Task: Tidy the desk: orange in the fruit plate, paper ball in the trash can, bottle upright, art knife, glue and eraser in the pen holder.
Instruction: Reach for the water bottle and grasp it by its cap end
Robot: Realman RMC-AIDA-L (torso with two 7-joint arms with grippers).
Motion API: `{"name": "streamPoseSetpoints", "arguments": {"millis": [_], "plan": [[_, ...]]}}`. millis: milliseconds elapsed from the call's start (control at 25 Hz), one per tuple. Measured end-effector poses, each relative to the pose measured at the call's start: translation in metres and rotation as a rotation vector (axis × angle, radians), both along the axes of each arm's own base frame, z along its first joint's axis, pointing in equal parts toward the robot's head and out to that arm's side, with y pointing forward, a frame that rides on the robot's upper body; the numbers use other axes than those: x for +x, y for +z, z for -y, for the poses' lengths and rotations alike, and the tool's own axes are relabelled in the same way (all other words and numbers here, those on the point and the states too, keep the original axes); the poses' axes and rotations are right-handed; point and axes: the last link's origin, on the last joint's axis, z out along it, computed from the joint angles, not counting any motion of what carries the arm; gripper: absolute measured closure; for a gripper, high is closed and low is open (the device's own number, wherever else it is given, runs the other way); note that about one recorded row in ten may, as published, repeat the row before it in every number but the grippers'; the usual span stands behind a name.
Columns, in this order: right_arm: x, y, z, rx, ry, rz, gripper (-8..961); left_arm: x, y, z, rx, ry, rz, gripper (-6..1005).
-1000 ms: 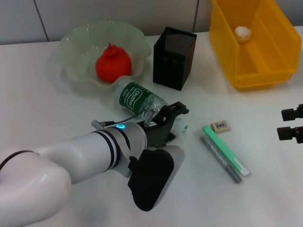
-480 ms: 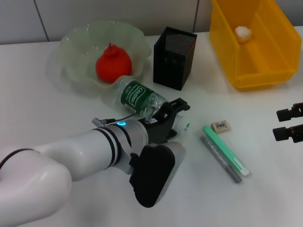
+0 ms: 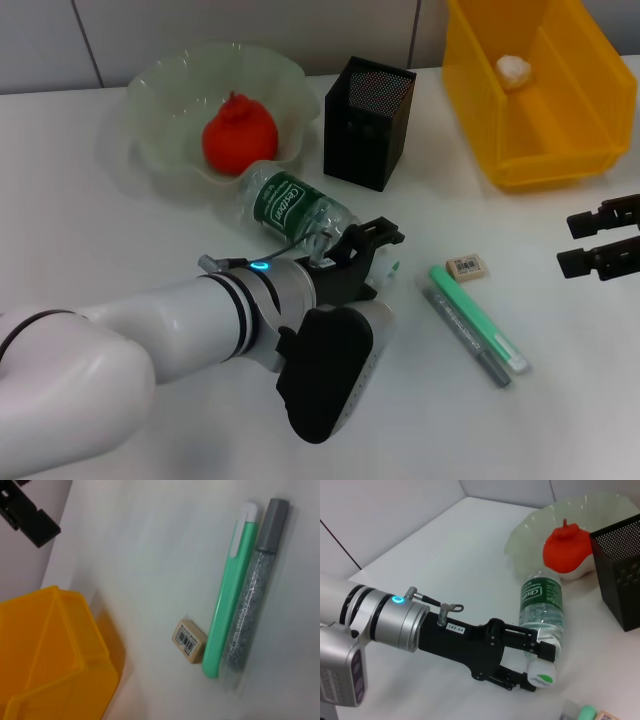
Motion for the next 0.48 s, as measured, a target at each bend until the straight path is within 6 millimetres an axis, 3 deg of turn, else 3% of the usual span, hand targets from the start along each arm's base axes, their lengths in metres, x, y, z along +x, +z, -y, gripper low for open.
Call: {"name": "streamPoseSetpoints", "arguments": {"millis": [480], "plan": [[0.0018,-0.0022,0.0002,0.008,-0.017,-0.007,195,0.0013,-0.0042,0.0007,0.005,-0.024,0.001,327]]}}
